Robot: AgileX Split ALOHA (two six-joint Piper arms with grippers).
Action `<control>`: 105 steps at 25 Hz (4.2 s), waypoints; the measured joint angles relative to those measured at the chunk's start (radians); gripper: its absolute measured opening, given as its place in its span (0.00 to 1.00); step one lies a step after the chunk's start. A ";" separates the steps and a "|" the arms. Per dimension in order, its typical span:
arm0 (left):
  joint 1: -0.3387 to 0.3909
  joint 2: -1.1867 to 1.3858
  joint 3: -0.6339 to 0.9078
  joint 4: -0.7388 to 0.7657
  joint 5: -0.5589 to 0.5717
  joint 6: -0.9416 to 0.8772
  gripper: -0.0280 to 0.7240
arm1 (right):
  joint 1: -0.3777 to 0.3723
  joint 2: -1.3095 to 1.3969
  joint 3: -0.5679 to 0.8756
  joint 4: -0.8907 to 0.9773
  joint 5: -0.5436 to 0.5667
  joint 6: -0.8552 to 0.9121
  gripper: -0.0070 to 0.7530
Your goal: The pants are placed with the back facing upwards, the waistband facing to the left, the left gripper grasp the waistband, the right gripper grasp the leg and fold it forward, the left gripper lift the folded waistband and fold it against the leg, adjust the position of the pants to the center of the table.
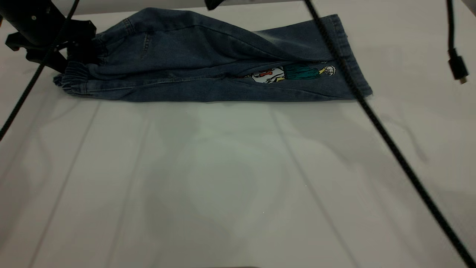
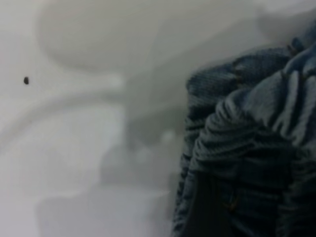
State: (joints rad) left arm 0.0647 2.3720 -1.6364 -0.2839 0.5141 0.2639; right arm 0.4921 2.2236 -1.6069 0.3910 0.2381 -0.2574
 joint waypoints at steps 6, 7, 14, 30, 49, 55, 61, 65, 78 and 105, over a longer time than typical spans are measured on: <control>0.001 0.013 -0.008 -0.004 -0.021 -0.004 0.39 | 0.009 0.063 -0.003 0.020 -0.082 0.000 0.76; 0.002 0.013 -0.008 -0.011 -0.025 -0.004 0.32 | 0.009 0.072 -0.004 0.023 -0.098 0.000 0.76; 0.007 0.013 -0.010 -0.060 -0.027 0.004 0.14 | 0.023 0.128 -0.005 0.048 -0.214 0.000 0.76; 0.003 -0.163 -0.005 -0.077 0.184 0.115 0.13 | 0.047 0.229 -0.007 0.053 -0.275 0.000 0.76; -0.140 -0.259 -0.253 -0.070 0.311 0.131 0.13 | 0.184 0.120 -0.007 0.052 -0.066 -0.006 0.69; -0.210 -0.266 -0.279 -0.068 0.340 0.131 0.13 | 0.124 -0.148 -0.007 0.048 0.180 -0.022 0.69; -0.319 -0.266 -0.287 -0.068 0.337 0.132 0.13 | -0.020 -0.380 -0.007 0.040 0.378 -0.022 0.69; -0.413 -0.265 -0.287 -0.068 0.320 0.132 0.13 | -0.101 -0.506 -0.007 0.040 0.433 -0.023 0.69; -0.721 -0.078 -0.287 -0.068 0.145 0.177 0.13 | -0.112 -0.560 -0.007 0.042 0.540 -0.022 0.69; -0.736 0.073 -0.476 0.333 0.419 -0.003 0.74 | -0.113 -0.570 -0.008 0.045 0.599 -0.019 0.69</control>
State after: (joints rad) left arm -0.6714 2.4449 -2.1128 0.0494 0.9332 0.2611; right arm 0.3792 1.6533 -1.6149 0.4361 0.8368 -0.2768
